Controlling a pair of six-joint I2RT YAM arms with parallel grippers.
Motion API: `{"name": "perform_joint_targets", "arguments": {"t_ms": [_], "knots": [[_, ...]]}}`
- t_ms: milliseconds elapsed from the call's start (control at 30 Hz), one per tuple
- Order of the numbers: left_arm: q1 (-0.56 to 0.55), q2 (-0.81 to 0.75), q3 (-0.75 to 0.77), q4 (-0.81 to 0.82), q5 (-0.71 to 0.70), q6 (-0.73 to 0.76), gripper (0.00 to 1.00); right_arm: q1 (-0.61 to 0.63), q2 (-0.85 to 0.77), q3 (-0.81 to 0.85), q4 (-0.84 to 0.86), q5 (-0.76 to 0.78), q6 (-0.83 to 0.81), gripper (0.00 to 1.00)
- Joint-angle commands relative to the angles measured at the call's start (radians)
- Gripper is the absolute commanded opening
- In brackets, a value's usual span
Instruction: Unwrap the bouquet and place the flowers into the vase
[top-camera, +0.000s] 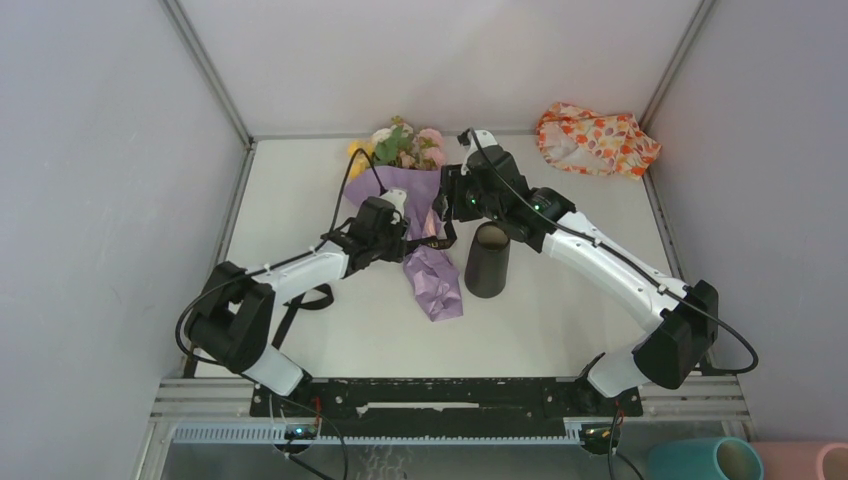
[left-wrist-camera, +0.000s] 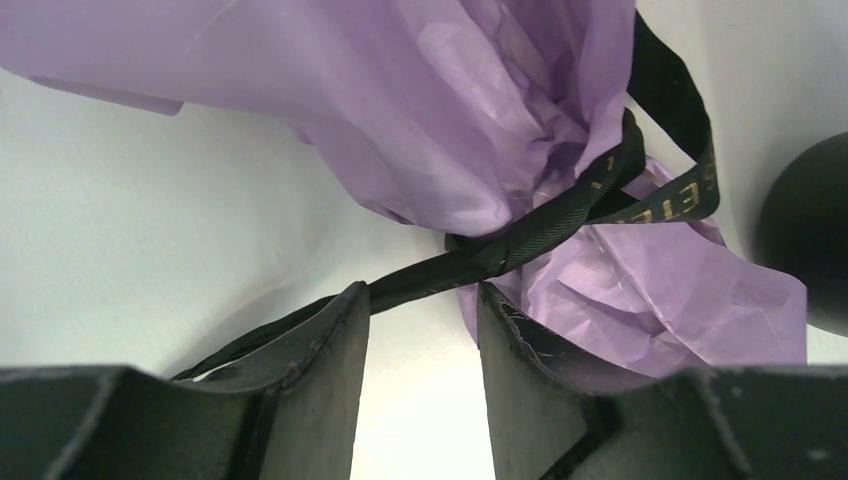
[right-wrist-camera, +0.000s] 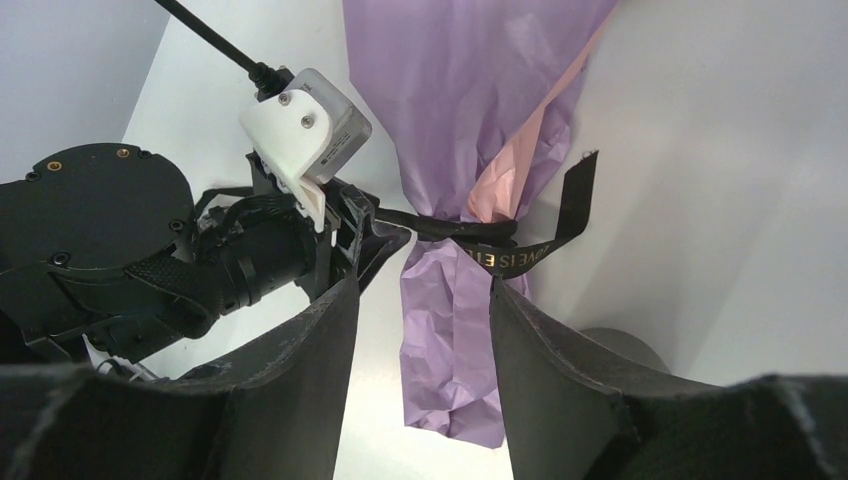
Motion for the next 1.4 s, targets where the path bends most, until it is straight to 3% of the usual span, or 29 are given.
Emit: {"name": "perform_joint_targets", "arguments": {"t_ms": [0, 200, 400, 500, 967, 1167, 1367], "knots": [[-0.004, 0.009, 0.038, 0.001, -0.059, 0.042, 0.49, 0.003, -0.035, 0.004, 0.04, -0.009, 0.021, 0.59], [-0.003, 0.068, 0.057, 0.014, -0.024, 0.036, 0.41, 0.012, -0.036, 0.003, 0.036, -0.004, 0.021, 0.59], [-0.004, 0.059, 0.052, 0.022, -0.013, 0.026, 0.15, 0.013, -0.039, -0.002, 0.041, -0.002, 0.026, 0.59], [-0.003, 0.022, 0.048, 0.019, -0.049, 0.015, 0.07, 0.017, -0.039, -0.006, 0.046, -0.001, 0.027, 0.59], [0.022, -0.273, 0.044, -0.059, -0.206, -0.034, 0.01, 0.023, -0.035, -0.013, 0.055, -0.002, 0.031, 0.58], [0.044, -0.383, 0.178, -0.212, -0.308, -0.111, 0.01, 0.025, -0.033, -0.02, 0.058, -0.005, 0.032, 0.59], [0.082, -0.484, 0.268, -0.257, -0.276, -0.121, 0.02, 0.033, -0.016, -0.022, 0.065, -0.021, 0.032, 0.58]]}}
